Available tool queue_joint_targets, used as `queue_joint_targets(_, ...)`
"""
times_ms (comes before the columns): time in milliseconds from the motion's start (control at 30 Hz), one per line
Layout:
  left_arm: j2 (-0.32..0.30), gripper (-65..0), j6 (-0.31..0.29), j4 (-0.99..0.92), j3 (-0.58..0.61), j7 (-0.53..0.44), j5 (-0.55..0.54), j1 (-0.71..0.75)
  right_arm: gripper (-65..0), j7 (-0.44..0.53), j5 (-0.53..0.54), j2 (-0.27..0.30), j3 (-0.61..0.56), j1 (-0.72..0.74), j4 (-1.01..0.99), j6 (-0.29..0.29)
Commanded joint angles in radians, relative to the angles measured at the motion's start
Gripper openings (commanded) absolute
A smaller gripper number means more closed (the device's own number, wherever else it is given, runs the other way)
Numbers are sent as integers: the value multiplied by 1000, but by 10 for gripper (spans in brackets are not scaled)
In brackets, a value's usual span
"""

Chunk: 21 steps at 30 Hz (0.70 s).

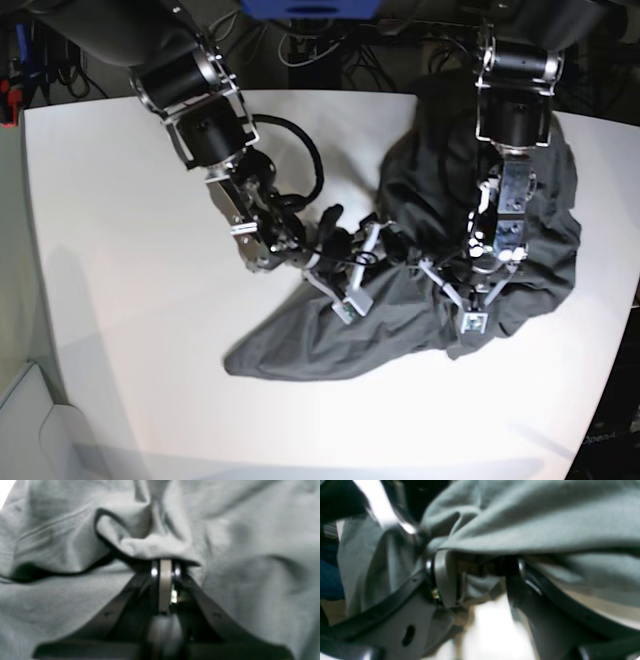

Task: Layout the t-shirt on the table in an organized manner, then fold the t-shirt properly
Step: 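Drag the grasped fabric with the right gripper toward the left gripper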

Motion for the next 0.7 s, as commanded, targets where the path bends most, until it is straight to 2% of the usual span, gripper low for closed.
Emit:
queue_joint_targets(0,13,-647,-26,-11,9,97,-18,17,-344,37,17,-8,1,24,14,12)
queue_joint_targets(67,13,-647,-29,-11,9,97,-18,23,-352,85,17,-8,1,19,14,12)
queue_joint_targets(133,13,-647,-29,1,9,97,-18,35,-395,120,17,-8,1,4,1,12)
queue_joint_targets(300,5,-647,-31,16,6,98,-20,35,-649,186,17,-8,4,1,-42,7)
queue_joint_targets(367,4,-647,-31,55,3,103,-21,46,-650,195,17,-4,7,1,-40,6)
queue_joint_targets(467,5,-647,-31,156,3,177,-21,50,-650,197,18,2,32,7,-25,6)
queue_joint_targets(667,10,-647,-23,374,3,295,-20,53,-650,175,17,61,64,-12,155,3)
